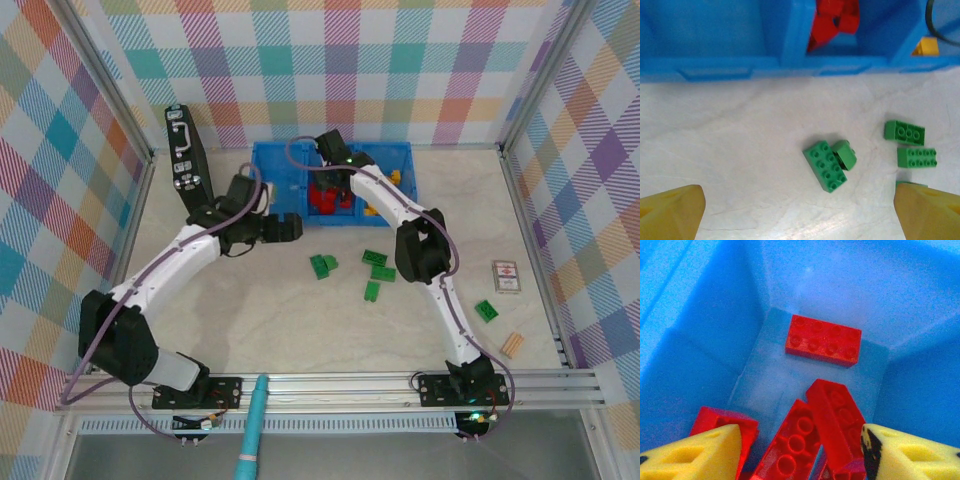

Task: Sort the legos into containers by color
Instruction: Place the lego in the container, then pick up the lego from the center of the table.

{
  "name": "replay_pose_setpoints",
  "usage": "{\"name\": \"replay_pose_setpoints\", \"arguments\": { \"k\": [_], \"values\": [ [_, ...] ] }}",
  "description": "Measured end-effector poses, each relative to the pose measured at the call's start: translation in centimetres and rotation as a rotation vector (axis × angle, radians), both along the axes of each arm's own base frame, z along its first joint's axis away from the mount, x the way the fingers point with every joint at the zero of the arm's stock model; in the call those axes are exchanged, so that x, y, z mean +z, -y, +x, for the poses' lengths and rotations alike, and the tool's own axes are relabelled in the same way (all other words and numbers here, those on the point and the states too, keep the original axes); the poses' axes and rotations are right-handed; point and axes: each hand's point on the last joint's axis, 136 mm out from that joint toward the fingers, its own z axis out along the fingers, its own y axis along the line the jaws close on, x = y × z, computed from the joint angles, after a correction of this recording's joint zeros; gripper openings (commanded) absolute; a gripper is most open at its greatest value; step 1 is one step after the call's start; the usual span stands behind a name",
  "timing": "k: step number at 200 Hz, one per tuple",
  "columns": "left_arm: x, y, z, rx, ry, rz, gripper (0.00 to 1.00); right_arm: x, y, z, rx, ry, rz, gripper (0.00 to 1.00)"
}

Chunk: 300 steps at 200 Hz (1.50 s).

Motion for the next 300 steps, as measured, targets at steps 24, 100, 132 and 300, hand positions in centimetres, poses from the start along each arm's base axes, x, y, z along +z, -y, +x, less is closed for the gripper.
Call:
{"name": "replay_pose_setpoints", "arguments": {
  "k": [24, 100, 132, 300],
  "values": [
    [-3.3, 1.9, -1.3, -0.042, -0.078, 0.042, 0.97, 2.4, 0.0, -1.2, 0.046, 0.009, 0.016, 0.80],
    [-9.9, 6.2, -4.5, -0.111, -0.229, 0.144, 0.97, 17.8, 2.1, -5.1, 0.134, 0.252, 0.070, 0.99],
    [-12.0, 7.4, -4.9, -0.112, -0.267, 0.172, 0.95, 18.4, 3.4, -5.8, 0.143, 0.295, 0.008, 0.99],
    [-15.2, 8.2, -2.6, -0.006, -0.286, 0.257, 0.62, 16.2, 5.0, -6.5, 0.166, 0.316, -0.109, 0.99]
  ]
}}
